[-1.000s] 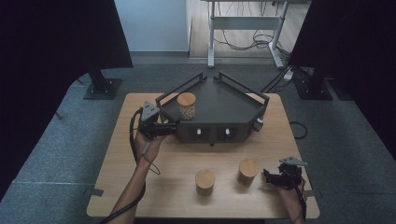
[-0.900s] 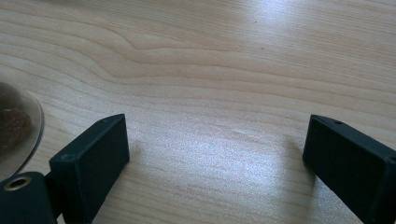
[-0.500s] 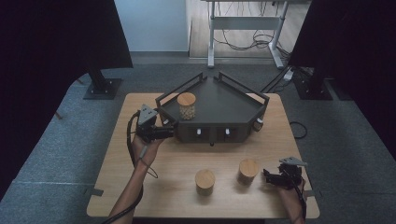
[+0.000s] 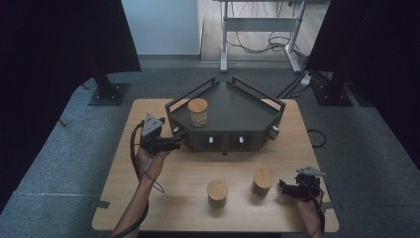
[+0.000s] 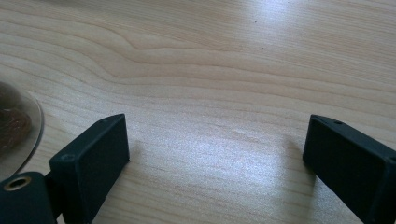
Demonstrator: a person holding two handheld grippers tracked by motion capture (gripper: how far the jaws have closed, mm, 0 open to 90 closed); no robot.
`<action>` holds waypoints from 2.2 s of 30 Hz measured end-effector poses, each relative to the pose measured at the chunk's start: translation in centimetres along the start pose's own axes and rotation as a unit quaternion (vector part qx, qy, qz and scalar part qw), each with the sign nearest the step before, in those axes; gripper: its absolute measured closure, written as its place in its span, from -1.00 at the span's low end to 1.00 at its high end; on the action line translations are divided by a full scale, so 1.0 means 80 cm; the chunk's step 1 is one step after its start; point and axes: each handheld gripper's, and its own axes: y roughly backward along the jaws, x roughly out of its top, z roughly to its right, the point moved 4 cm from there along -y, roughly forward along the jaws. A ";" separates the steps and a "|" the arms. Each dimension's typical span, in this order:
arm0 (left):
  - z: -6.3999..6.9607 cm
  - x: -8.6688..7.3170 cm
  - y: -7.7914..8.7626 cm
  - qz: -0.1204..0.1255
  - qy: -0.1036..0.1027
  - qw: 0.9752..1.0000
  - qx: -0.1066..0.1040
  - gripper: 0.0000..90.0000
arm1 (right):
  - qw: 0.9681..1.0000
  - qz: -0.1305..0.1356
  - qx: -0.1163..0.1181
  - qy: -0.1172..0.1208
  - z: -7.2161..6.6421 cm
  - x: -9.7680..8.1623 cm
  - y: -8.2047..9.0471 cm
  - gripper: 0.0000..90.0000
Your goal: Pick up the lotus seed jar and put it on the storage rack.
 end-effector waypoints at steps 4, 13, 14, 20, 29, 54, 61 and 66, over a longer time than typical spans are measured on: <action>-0.003 -0.004 0.005 -0.001 0.003 1.000 0.004 -0.84 | 1.000 0.000 0.000 0.000 0.000 0.000 0.000 -0.86; -0.012 -0.012 0.017 0.001 0.012 1.000 0.010 -0.84 | 1.000 0.000 0.000 0.000 0.000 0.000 0.000 -0.86; -0.013 -0.012 0.018 0.002 0.014 1.000 0.010 -0.84 | 1.000 0.000 0.000 0.000 0.000 0.000 0.000 -0.86; -0.015 -0.015 0.026 0.004 0.017 1.000 0.012 -0.84 | 1.000 0.000 0.000 0.000 0.000 0.000 0.000 -0.86; -0.015 -0.022 0.034 0.005 0.023 1.000 0.012 -0.84 | 1.000 0.000 0.000 0.001 0.000 0.000 0.000 -0.86; -0.002 -0.040 0.062 0.005 0.023 1.000 0.002 -0.84 | 1.000 0.000 0.000 0.001 0.000 0.000 0.000 -0.86; 0.001 -0.051 0.067 -0.004 0.019 1.000 0.006 -0.84 | 1.000 0.000 0.000 0.001 0.000 0.000 0.000 -0.86; 0.001 -0.059 0.070 -0.009 0.019 1.000 0.011 -0.84 | 1.000 0.000 0.000 0.001 0.000 0.000 0.000 -0.86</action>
